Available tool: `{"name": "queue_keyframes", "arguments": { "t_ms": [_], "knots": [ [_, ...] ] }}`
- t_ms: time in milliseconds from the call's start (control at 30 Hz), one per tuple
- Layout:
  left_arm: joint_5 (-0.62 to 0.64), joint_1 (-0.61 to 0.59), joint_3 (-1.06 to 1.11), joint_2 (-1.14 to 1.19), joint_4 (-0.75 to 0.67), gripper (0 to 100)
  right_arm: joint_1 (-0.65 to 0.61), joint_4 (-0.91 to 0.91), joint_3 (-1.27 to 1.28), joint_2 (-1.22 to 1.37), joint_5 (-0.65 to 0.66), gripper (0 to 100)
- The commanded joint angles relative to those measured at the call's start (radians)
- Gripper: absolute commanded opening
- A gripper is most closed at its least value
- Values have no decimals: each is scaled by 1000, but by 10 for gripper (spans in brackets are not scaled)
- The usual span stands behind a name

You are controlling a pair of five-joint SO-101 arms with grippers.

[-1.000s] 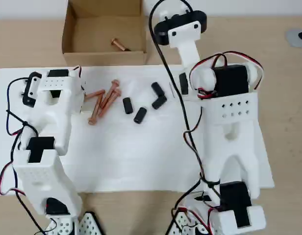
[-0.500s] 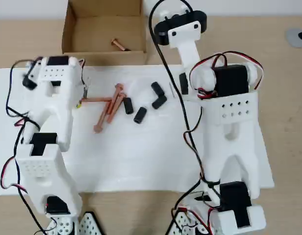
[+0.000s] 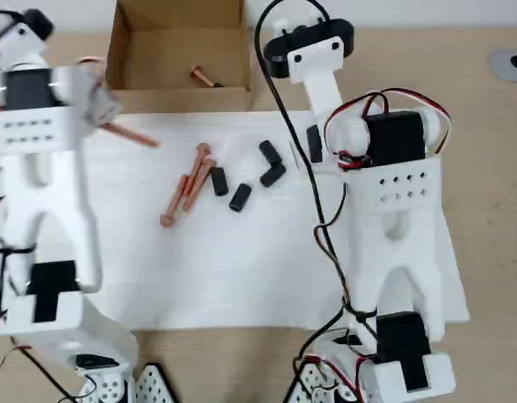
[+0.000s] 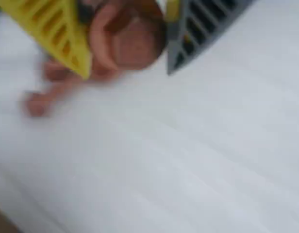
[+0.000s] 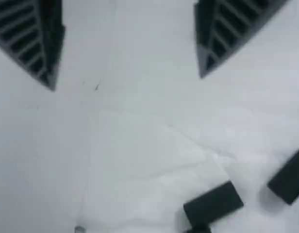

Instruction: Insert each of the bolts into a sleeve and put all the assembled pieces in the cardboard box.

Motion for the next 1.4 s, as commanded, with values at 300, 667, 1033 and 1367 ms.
{"name": "queue_keyframes", "arguments": {
  "t_ms": [300, 667, 1033, 1367],
  "knots": [
    [-934, -117, 367, -295, 38, 12, -188, 14, 300, -171, 5, 224],
    [-994, -98, 994, -303, -465, 12, -196, -52, 427, -193, 5, 224],
    [-720, -89, 1149, -303, -790, 33, -197, -307, 429, -114, 5, 224],
    [-689, -89, 1180, -300, -790, 260, -196, -305, 421, -59, 5, 224]
  ]
}}
